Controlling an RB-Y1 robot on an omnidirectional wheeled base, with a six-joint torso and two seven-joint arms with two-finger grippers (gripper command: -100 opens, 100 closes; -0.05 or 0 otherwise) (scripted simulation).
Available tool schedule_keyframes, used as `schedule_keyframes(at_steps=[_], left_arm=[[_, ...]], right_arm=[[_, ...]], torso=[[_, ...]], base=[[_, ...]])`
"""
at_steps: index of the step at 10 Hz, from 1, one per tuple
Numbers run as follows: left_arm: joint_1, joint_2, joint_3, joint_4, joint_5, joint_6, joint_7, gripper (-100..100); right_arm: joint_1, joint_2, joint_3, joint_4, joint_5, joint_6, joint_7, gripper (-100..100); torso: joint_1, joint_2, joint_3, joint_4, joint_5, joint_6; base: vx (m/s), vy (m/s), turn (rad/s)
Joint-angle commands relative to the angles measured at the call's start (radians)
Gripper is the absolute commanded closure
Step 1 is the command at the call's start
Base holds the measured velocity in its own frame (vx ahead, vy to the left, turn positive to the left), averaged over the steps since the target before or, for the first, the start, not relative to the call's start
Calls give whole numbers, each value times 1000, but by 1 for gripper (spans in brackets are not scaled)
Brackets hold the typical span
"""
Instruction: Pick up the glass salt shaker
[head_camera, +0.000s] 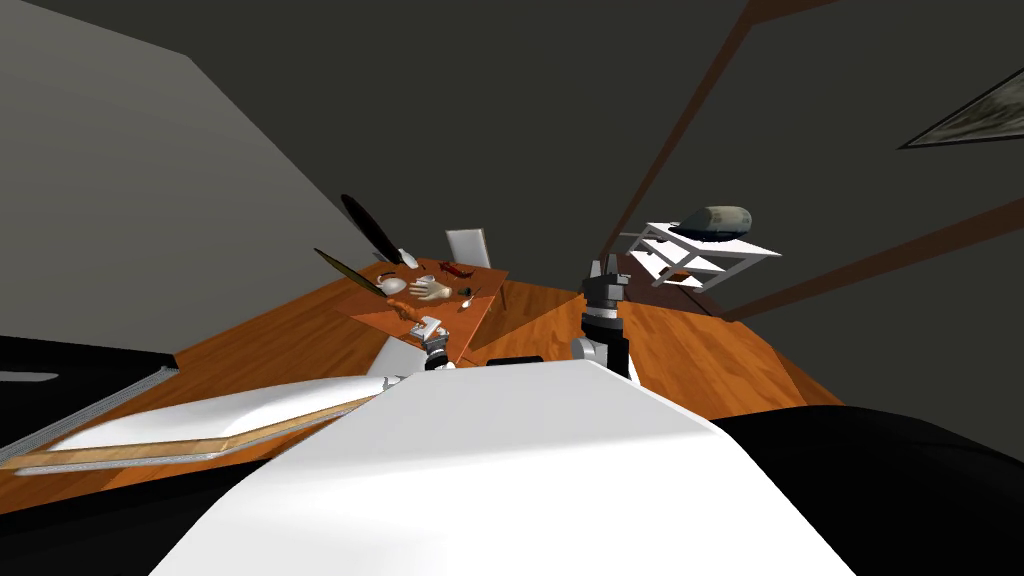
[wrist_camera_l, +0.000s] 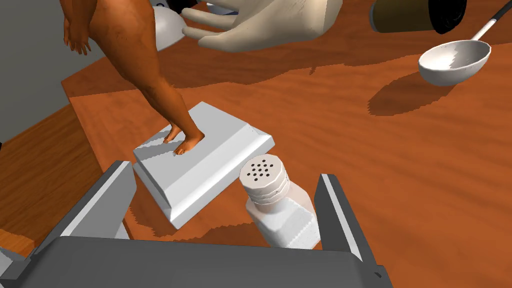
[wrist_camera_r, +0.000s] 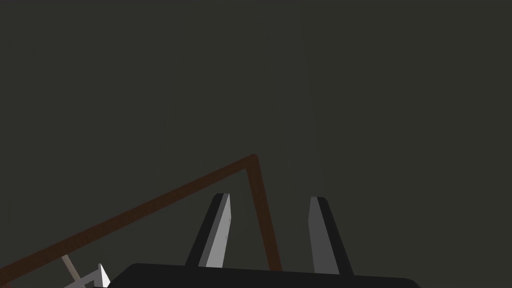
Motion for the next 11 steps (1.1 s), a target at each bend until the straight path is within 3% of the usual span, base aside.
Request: schedule_keyframes(at_steps=[1, 3, 4, 5, 6, 7, 9, 10, 11], left_arm=[[26, -7, 3, 47, 38, 9, 16, -100], [31, -5, 1, 91, 58, 9, 31, -100], [7, -3, -1, 113, 50, -2, 33, -100], [5, -2, -2, 120, 50, -6, 38, 0], [37, 3, 6, 129, 11, -38, 79, -100], [37, 3, 6, 129, 11, -38, 79, -100], [99, 13, 21, 148, -58, -97, 151, -100], [102, 13, 21, 148, -68, -103, 162, -100], [134, 19, 29, 158, -107, -135, 195, -100]], right_arm=[[0, 0, 0, 0, 0, 0, 0, 0], [0, 0, 0, 0, 0, 0, 0, 0], [0, 0, 0, 0, 0, 0, 0, 0], [0, 0, 0, 0, 0, 0, 0, 0], [0, 0, 0, 0, 0, 0, 0, 0], [0, 0, 0, 0, 0, 0, 0, 0], [0, 0, 0, 0, 0, 0, 0, 0], [0, 0, 0, 0, 0, 0, 0, 0], [0, 0, 0, 0, 0, 0, 0, 0]], torso=[[0, 0, 0, 0, 0, 0], [-2, -7, -4, -2, 0, 0], [-3, -5, -3, -1, -1, 0], [-1, 0, 0, 0, 0, 0], [-1, 4, 2, 1, 0, 0], [0, 1, 0, 0, 0, 0], [0, -3, -2, -1, 0, 0], [-1, -7, -4, -2, 0, 0], [-1, -5, -3, -1, 0, 0]], base=[[187, 10, -103], [183, -38, -44], [52, -10, -2], [12, -3, 1], [92, -1, 65], [116, -9, 38], [189, -6, 80], [162, -17, 34], [136, -19, 58]])
